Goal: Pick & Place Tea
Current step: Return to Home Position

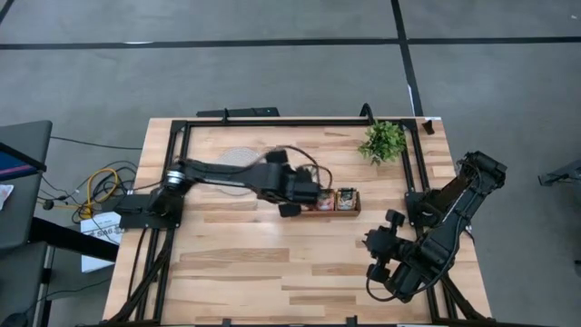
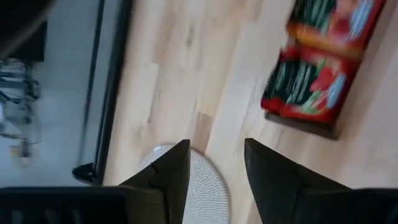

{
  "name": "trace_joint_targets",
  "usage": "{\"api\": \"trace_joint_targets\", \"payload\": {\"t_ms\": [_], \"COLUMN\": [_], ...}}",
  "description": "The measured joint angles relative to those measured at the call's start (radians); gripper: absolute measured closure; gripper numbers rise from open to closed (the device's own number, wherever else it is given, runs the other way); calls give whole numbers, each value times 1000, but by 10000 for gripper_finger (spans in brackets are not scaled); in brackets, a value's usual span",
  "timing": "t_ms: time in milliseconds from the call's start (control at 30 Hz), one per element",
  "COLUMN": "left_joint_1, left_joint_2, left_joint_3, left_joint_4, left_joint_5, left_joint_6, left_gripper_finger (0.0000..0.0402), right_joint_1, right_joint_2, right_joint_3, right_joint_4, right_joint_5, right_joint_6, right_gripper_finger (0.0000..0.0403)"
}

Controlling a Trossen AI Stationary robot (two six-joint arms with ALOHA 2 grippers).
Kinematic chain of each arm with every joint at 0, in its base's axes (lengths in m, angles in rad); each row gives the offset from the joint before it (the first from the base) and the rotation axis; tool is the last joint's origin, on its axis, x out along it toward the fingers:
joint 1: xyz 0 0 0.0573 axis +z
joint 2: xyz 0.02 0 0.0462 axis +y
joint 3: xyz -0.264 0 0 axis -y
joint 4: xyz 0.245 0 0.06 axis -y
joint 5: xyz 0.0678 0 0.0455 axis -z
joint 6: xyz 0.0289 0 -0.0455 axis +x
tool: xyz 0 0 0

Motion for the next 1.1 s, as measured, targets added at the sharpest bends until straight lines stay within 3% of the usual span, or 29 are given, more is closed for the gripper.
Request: {"api": "trace_joint_targets", "payload": {"t_ms": [400, 700, 900, 1100], "left_joint_1": [-66, -222, -333, -364], "left_joint_2": [-308, -583, -798, -998], "left_joint_3": [-57, -466, -748, -936], "left_joint_4": [-23, 90, 233, 347], "left_joint_5": [-53, -96, -124, -198], "left_joint_6": [-206, -486, -643, -692], "left_gripper_finger": [257, 257, 257, 257], "right_joint_1": [-23, -47, -46, -54], "right_joint_2": [0, -69, -267, -515], "right_joint_3": [0, 0, 0, -33], "right_joint_4": [-64, -70, -63, 17], "right_joint_5": [-1, 38, 125, 139], "right_joint_6": [-33, -6, -119, -285], "right_gripper_finger": [327, 327, 327, 327]}}
